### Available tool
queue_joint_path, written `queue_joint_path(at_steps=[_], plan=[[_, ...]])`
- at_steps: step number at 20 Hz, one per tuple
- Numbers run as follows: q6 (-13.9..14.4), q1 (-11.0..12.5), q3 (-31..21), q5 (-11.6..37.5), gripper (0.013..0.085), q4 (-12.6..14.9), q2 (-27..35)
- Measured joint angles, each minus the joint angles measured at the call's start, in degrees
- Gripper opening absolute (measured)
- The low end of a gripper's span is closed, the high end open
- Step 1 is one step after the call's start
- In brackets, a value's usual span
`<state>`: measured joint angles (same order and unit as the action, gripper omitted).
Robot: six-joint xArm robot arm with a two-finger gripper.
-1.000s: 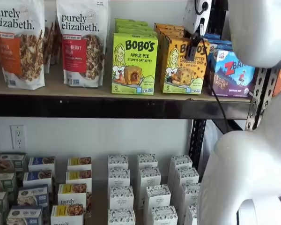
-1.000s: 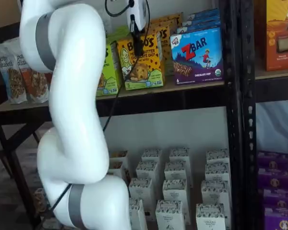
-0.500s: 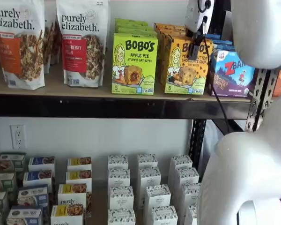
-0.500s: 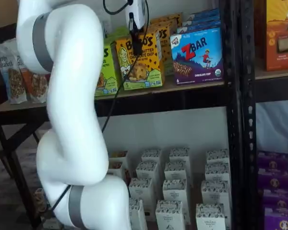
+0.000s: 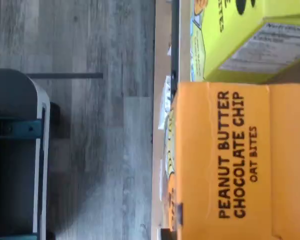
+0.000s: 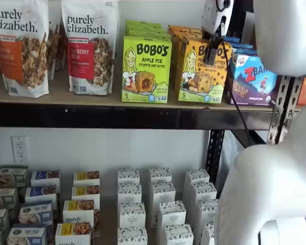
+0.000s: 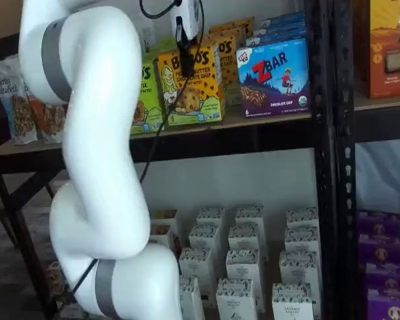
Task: Pick up the orange box on the top shelf, the fifth box from the left
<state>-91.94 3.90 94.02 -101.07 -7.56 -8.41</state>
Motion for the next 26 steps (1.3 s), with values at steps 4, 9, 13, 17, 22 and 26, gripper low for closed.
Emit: queue_joint_path(at_steps=[4, 9, 13, 17, 22, 26], plan=[[0.0, 0.1, -0.8, -0.3, 0.013, -0.4, -1.5], [0.0, 0.1, -3.4, -0.8, 0.013, 0.6, -5.1], [-0.4, 0.0, -5.9, -2.0, 0.013, 2.4, -8.5], [-1.1, 0.8, -6.7, -5.3, 0.013, 2.9, -10.8], [-1.8, 1.2, -8.8, -10.0, 0.013, 4.3, -14.7], [-2.1, 1.3, -12.2, -11.8, 0.013, 5.0, -18.5]])
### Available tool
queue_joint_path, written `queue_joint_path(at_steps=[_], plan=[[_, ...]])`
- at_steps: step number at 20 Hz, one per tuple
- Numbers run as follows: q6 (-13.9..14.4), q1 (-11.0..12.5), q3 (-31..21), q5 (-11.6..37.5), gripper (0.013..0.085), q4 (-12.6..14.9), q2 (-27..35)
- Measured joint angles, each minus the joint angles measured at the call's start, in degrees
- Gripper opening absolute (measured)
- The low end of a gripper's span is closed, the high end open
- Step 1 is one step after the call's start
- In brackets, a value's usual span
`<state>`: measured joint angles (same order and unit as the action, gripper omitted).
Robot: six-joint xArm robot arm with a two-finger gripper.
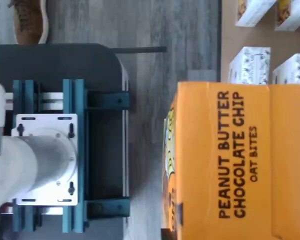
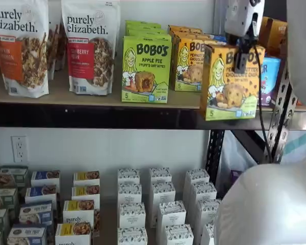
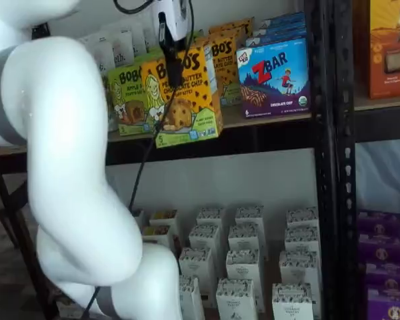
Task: Pick up the orange box on the top shelf, the fifth box from the left
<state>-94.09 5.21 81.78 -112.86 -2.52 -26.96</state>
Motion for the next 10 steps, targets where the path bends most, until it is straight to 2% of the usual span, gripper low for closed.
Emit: queue_joint_path(at_steps=[10], plan=[[-1.3, 1.4, -7.5, -2.9, 0.013, -0.2, -7.7]])
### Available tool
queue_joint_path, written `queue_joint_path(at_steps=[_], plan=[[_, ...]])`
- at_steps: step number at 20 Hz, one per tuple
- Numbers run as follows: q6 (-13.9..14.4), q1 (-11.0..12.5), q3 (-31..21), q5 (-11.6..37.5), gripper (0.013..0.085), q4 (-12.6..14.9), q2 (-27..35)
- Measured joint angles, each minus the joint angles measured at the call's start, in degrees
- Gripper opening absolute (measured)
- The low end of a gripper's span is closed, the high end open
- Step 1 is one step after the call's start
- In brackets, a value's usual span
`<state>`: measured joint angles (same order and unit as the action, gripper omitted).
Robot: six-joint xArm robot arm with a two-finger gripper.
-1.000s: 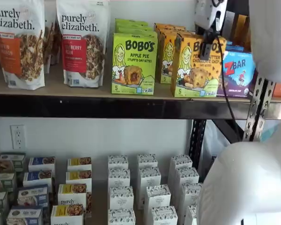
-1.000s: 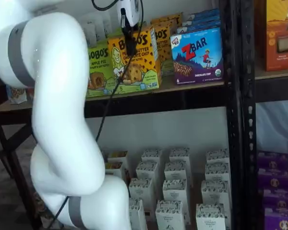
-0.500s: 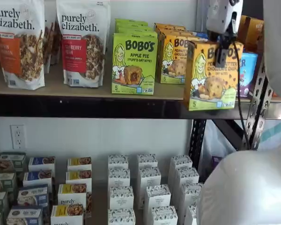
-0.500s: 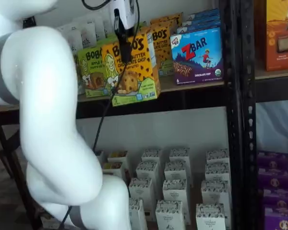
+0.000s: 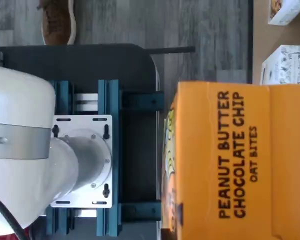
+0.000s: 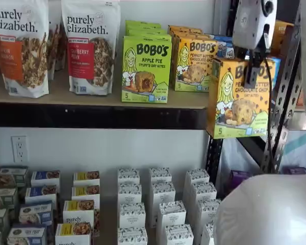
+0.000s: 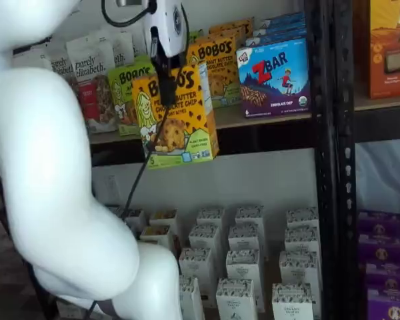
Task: Pick up the orange box on the top shelf, the fifth box from the left
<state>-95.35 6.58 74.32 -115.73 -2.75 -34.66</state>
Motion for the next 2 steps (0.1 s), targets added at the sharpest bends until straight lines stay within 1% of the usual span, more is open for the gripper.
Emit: queue_joint_path(at_steps=[2], plan=[[0.2, -0.3, -1.1, 0.0, 0.013, 0.1, -1.0]])
